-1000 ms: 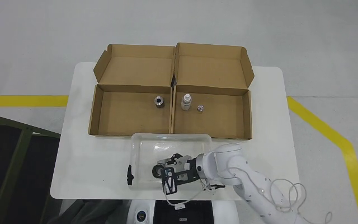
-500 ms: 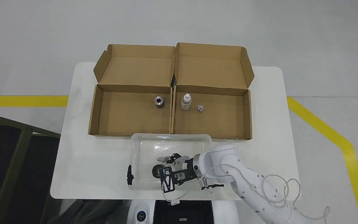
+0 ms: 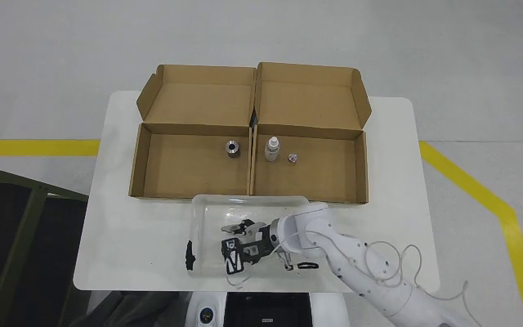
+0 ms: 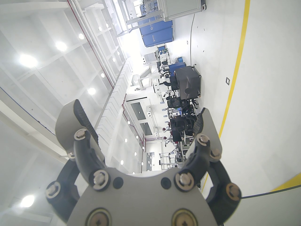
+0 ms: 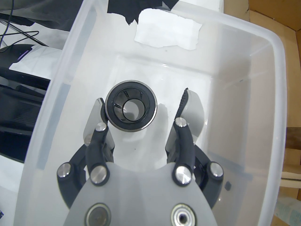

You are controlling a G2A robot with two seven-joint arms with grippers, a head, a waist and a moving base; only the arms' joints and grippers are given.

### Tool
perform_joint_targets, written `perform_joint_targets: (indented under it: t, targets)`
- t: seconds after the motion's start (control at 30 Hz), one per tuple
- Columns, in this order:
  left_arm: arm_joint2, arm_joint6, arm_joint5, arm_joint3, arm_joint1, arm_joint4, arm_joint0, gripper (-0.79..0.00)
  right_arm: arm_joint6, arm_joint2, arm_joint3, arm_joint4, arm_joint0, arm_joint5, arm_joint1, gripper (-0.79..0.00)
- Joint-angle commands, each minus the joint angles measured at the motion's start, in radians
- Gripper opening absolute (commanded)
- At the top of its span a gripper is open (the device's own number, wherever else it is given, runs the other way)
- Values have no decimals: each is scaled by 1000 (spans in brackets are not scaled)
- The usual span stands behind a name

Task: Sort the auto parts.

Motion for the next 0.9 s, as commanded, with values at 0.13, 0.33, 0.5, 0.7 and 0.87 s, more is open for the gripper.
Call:
perform_joint_targets:
  t: [0.13,0.33,0.5,0.7,0.87]
  targets:
    - [0,0,0,0,0,0,0,0,-8,-31,44,11,29,5,-12,-277]
    - [0,0,0,0,0,0,0,0,-26,-53,87,23,57,15,-24,-422]
    - [0,0,0,0,0,0,0,0,-51,-56,110,52,75,17,-31,-616]
    - [0,0,0,0,0,0,0,0,-77,-47,133,96,94,19,-36,-785]
    - [0,0,0,0,0,0,0,0,-102,-34,136,133,107,11,-38,-785]
